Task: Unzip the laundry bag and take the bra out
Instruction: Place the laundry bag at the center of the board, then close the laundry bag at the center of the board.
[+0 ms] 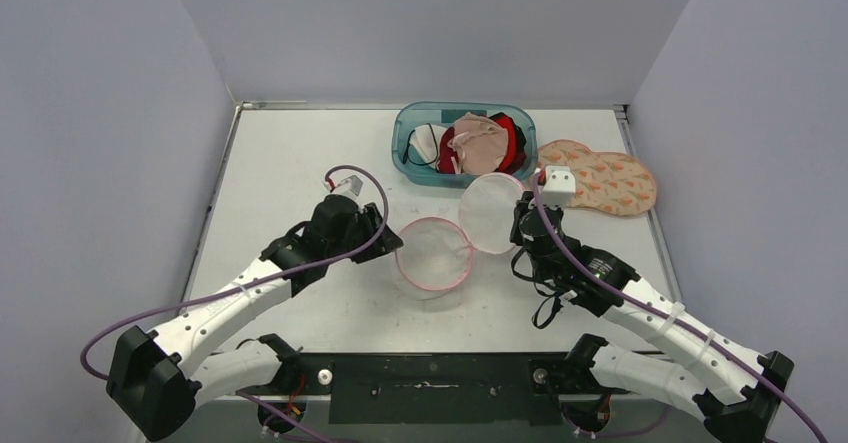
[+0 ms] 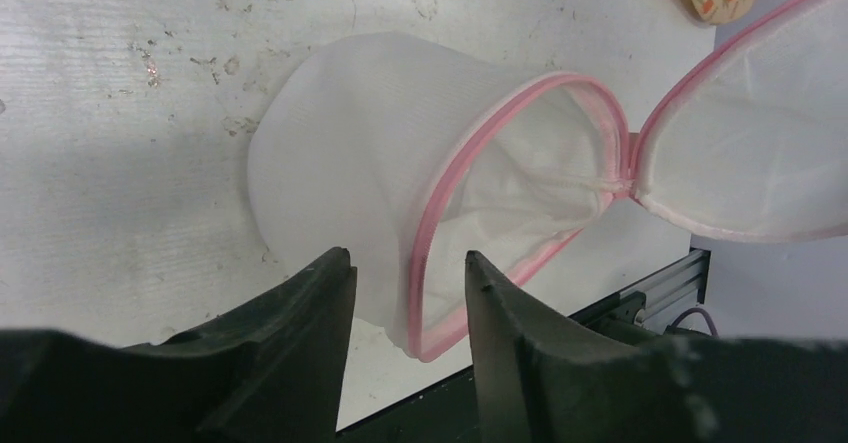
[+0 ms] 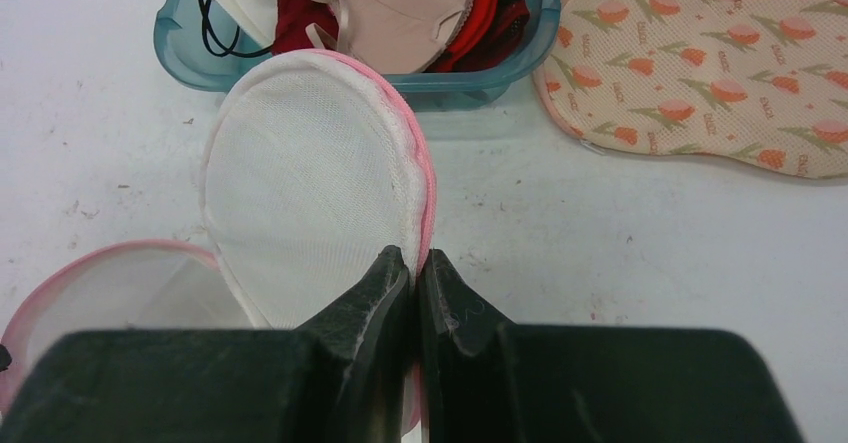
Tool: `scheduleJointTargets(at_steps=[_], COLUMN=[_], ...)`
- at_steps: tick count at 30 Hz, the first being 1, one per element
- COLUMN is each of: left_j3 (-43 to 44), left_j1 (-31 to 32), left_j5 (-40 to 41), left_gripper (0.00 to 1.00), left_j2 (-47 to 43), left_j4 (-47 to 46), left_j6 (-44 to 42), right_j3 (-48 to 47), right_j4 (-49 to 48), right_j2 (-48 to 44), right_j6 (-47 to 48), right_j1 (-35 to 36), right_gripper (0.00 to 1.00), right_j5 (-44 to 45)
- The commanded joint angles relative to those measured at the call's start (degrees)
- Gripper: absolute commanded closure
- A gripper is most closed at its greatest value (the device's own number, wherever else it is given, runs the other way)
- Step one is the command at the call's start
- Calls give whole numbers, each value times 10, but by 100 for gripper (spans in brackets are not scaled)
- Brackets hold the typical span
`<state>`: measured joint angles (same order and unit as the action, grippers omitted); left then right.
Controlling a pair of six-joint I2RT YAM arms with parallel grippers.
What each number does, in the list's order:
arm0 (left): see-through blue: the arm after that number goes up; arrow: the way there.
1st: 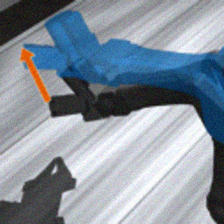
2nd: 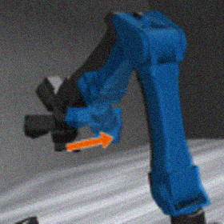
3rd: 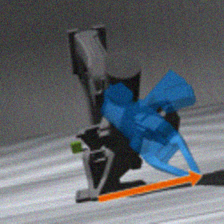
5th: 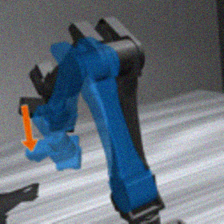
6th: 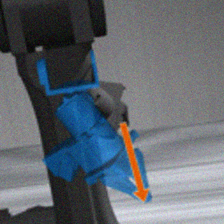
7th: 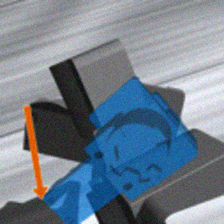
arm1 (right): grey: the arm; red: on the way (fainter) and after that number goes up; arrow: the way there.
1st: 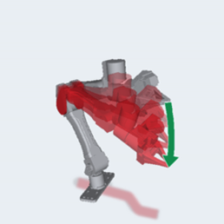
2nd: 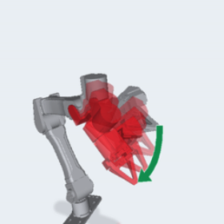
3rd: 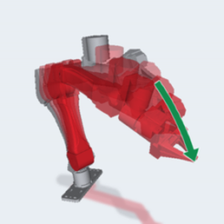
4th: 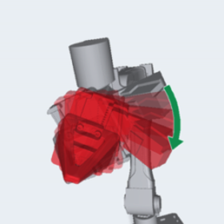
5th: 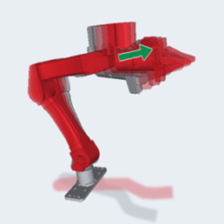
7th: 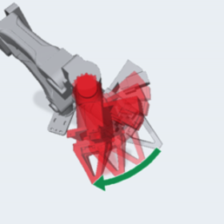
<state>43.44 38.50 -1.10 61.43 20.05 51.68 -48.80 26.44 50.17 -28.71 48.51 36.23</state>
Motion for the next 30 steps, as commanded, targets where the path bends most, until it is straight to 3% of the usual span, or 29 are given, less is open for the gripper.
scheduleJointTargets(at_steps=[1, 4, 7, 11, 13, 18, 22, 30], left_j3=[37, 27, -4, -8, -3, 5, 0, -23], left_j1=[-3, 6, 41, 86, 90, 89, 83, 54], left_j5=[29, 29, 49, 90, 87, 120, 135, 102], left_gripper=[53, 45, 41, 38, 38, 38, 34, 30], left_j2=[-34, -60, -84, -72, -59, -44, -45, -42], left_j4=[0, -26, -92, -107, -105, -68, -51, -45], left_j6=[-11, 12, 23, 16, 18, 14, 8, 2], right_j3=[-10, 2, 19, 19, 5, -57, -89, -104], right_j4=[-29, -32, -48, -50, -39, 4, 15, -45], right_j2=[3, -2, -15, -15, -2, 43, 77, 120], right_j6=[-4, -30, -66, -85, -66, -13, 12, 62], right_j1=[8, 9, 9, 13, 29, 132, 149, 135], right_gripper=[95, 95, 95, 95, 95, 95, 95, 95], right_j5=[6, -1, -18, -21, 12, 202, 286, 279])
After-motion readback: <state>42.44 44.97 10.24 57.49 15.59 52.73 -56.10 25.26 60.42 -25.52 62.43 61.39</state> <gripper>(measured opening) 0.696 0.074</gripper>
